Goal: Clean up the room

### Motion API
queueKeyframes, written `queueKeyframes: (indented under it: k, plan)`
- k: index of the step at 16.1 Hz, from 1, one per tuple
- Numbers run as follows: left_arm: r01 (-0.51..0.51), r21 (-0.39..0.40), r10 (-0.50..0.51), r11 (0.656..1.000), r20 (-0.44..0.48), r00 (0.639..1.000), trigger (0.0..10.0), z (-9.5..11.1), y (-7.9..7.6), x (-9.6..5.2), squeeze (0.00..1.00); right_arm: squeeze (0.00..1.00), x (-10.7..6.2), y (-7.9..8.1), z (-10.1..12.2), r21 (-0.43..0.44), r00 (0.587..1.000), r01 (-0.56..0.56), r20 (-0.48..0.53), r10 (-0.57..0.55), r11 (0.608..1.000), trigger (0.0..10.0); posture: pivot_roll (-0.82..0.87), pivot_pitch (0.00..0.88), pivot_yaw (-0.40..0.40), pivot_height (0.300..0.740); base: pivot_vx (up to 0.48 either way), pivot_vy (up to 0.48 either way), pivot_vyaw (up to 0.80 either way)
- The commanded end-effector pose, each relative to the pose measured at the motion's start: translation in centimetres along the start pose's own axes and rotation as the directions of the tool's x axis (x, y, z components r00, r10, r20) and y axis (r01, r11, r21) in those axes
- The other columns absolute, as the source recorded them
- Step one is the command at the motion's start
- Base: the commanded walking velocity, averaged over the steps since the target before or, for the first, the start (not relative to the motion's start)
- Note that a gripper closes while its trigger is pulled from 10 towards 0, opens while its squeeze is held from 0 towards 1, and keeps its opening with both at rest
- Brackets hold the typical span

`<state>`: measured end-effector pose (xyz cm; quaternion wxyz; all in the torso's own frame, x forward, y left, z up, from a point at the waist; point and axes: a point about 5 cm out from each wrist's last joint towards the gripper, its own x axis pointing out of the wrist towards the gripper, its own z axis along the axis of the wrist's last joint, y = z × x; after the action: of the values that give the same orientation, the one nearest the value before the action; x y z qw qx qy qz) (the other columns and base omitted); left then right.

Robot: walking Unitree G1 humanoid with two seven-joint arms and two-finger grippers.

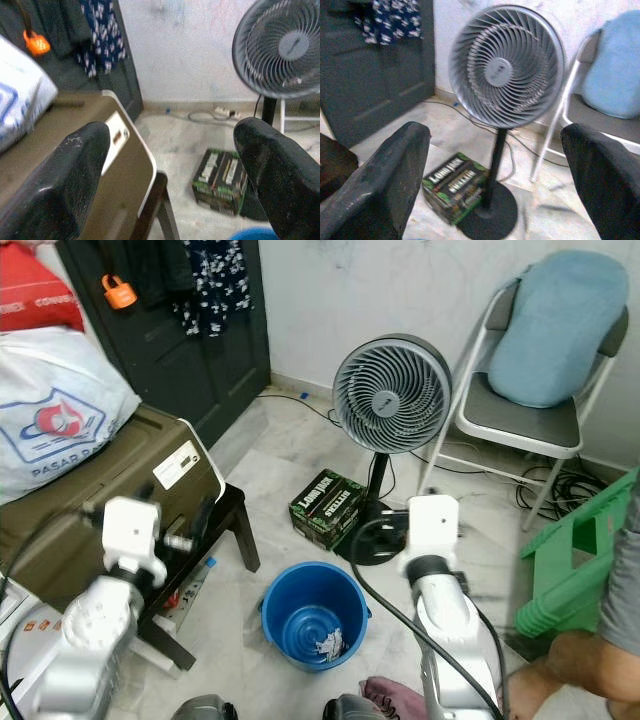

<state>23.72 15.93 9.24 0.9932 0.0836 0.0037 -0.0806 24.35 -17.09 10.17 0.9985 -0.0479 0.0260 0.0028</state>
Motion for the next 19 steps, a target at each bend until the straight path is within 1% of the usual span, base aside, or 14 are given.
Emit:
queueKeyframes:
  k: [1,2,3,4,5,6,7,8,10,13,14,15,16,19]
  plan:
    - [-0.010,0.026,0.010,1.000,-0.002,1.000,10.0,-0.2,-0.2,0.0,0.00,0.00,-0.5,-0.4,-0.3,0.003,0.999,0.028,-0.017,-0.028,1.000,10.0,-0.06,0.000,0.005,0.740,0.000,0.000,0.00]
    - [-0.042,0.016,0.042,0.999,0.005,0.999,10.0,-0.2,-0.4,0.3,0.00,0.00,-0.9,-0.4,-0.2,0.013,0.999,0.033,-0.005,-0.033,0.999,10.0,-0.08,0.000,0.010,0.740,0.000,0.000,0.00]
    - [-0.058,-0.008,0.058,0.998,0.015,0.998,10.0,0.1,-0.4,0.6,0.00,0.00,-0.8,-0.6,0.2,-0.050,0.998,0.045,0.036,-0.043,0.998,10.0,-0.08,0.000,0.008,0.740,0.000,0.000,0.00]
    - [-0.077,-0.018,0.078,0.997,0.016,0.997,10.0,0.2,-0.3,0.8,0.00,0.00,-0.7,-0.6,0.2,-0.070,0.999,0.048,0.023,-0.046,0.996,10.0,-0.08,0.000,0.004,0.740,0.000,0.000,0.00]
    - [-0.102,-0.035,0.103,0.994,0.013,0.995,10.0,0.3,-0.1,1.2,0.00,0.00,-0.5,-0.4,0.0,-0.040,0.999,0.033,-0.012,-0.033,0.999,10.0,-0.08,0.000,0.001,0.740,0.000,0.000,0.00]
    - [-0.099,-0.025,0.099,0.995,0.027,0.995,10.0,0.7,0.1,1.6,0.00,0.00,-0.2,-0.2,0.6,-0.072,1.000,0.004,0.012,-0.004,0.997,10.0,-0.07,0.000,-0.012,0.740,0.000,0.000,0.00]
    - [-0.095,-0.018,0.096,0.995,0.034,0.995,10.0,0.9,0.2,1.7,0.00,0.00,0.0,-0.2,1.2,-0.106,0.999,0.002,0.044,0.003,0.994,10.0,-0.07,0.000,-0.015,0.740,0.000,0.000,0.00]
    - [-0.116,-0.038,0.117,0.993,0.022,0.993,10.0,0.7,0.5,1.7,0.00,0.00,0.3,-0.5,1.4,-0.125,0.999,0.021,0.046,-0.015,0.992,10.0,-0.07,0.000,-0.018,0.740,0.000,0.000,0.80]
    - [-0.130,-0.055,0.131,0.990,0.008,0.991,10.0,0.4,0.6,1.5,0.00,0.00,0.6,-0.5,1.6,-0.125,0.999,0.019,0.052,-0.013,0.992,10.0,-0.07,0.000,-0.020,0.740,0.000,0.000,0.80]
    - [-0.124,-0.056,0.124,0.991,0.008,0.992,10.0,0.4,0.1,1.4,0.00,0.00,0.8,-0.5,1.8,-0.115,0.999,0.002,0.048,0.004,0.993,10.0,-0.06,0.000,-0.036,0.740,0.000,0.000,0.80]
    - [-0.090,-0.003,0.090,0.996,0.058,0.994,10.0,1.3,-0.1,1.9,0.00,0.00,1.0,-0.4,1.9,-0.100,0.999,-0.013,0.049,0.018,0.995,10.0,-0.05,0.000,-0.047,0.740,0.000,0.000,0.80]
    - [-0.082,0.013,0.081,0.997,0.079,0.994,10.0,1.8,0.1,2.2,0.00,0.00,1.2,0.0,2.1,-0.104,0.998,-0.033,0.057,0.039,0.994,10.0,-0.04,0.000,-0.051,0.740,0.000,0.000,0.80]
    - [-0.086,0.010,0.085,0.996,0.078,0.993,10.0,1.9,0.3,2.3,0.00,0.00,1.3,0.2,2.2,-0.110,0.997,-0.037,0.060,0.044,0.993,10.0,-0.04,0.000,-0.051,0.740,0.000,0.000,0.80]
    - [-0.108,0.015,0.107,0.994,0.068,0.992,10.0,1.7,1.2,2.3,0.00,0.00,1.6,0.5,2.2,-0.085,0.997,-0.045,0.059,0.050,0.995,10.0,-0.04,0.000,-0.047,0.740,0.000,0.000,0.80]
